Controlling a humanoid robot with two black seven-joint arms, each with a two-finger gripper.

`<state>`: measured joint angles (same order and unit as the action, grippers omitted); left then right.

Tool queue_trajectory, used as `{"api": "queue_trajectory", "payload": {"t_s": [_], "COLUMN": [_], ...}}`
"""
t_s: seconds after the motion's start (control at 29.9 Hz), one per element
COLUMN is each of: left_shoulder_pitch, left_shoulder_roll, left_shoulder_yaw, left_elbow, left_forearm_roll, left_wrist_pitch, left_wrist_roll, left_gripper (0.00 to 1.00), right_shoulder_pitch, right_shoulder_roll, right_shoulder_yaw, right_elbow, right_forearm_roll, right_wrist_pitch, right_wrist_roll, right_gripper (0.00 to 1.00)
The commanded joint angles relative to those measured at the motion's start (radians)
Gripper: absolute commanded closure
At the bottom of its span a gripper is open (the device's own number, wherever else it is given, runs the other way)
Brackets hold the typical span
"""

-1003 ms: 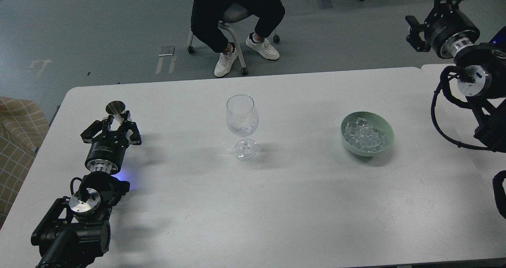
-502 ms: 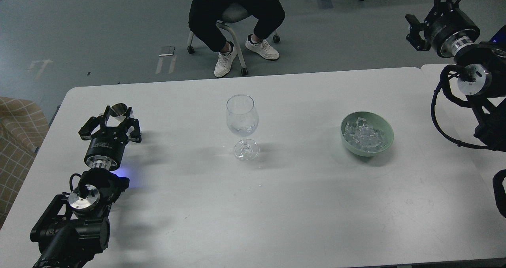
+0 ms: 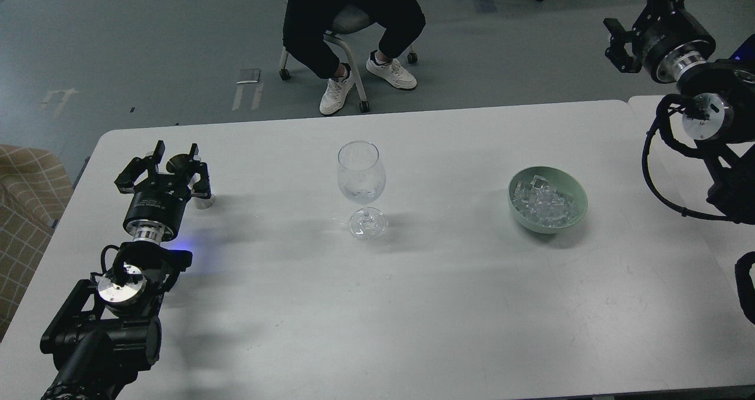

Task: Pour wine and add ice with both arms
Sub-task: 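Lower the jigger onto the table, open the left gripper, withdraw, then reach the right gripper into the green bowl and grasp ice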

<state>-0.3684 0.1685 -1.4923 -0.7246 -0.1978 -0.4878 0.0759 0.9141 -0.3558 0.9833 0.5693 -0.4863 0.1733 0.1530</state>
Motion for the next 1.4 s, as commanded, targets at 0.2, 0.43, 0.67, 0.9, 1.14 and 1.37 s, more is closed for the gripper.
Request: {"api": "queue_trajectory", "payload": {"t_s": [0.2,0.43,0.67,0.9,1.14,1.37], "left_shoulder_pitch": [-0.003,-0.156,-0.323,-0.360,-0.359,-0.328], "left_shoulder_roll": [0.065,0.172,0.189,0.181,0.178,0.189], "left_shoulder_yaw": [0.000,0.027,0.179,0.216,0.196,0.199], "left_elbow": [-0.188,-0.194,-0.156,-0.110,-0.113,-0.108], "left_forearm_roll": [0.006,0.179,0.403,0.436,0.387,0.340], "left_wrist_pitch": [0.135,0.185,0.267,0.261,0.253,0.172], "left_wrist_roll": [-0.013,-0.011,-0.015,-0.048,-0.074,-0.077], "left_gripper": [0.18,0.10,0.09,0.09,0.09,0.09], "right_shoulder_pitch": [-0.001,-0.015,-0.015,-0.018,-0.012,-0.012], "right_shoulder_roll": [-0.003,-0.055,-0.141,-0.227,-0.397,-0.492], "right_shoulder_yaw": [0.009,-0.031,-0.095,-0.193,-0.385,-0.618], "right_elbow": [0.029,0.135,0.263,0.394,0.584,0.672], "right_forearm_roll": [0.002,-0.058,-0.295,-0.498,-0.715,-0.925], "right_wrist_pitch": [0.005,0.014,0.014,0.014,0.017,0.018], "right_wrist_roll": [0.005,0.007,0.028,0.059,0.066,0.157], "right_gripper": [0.00,0.00,0.00,0.00,0.00,0.00]}}
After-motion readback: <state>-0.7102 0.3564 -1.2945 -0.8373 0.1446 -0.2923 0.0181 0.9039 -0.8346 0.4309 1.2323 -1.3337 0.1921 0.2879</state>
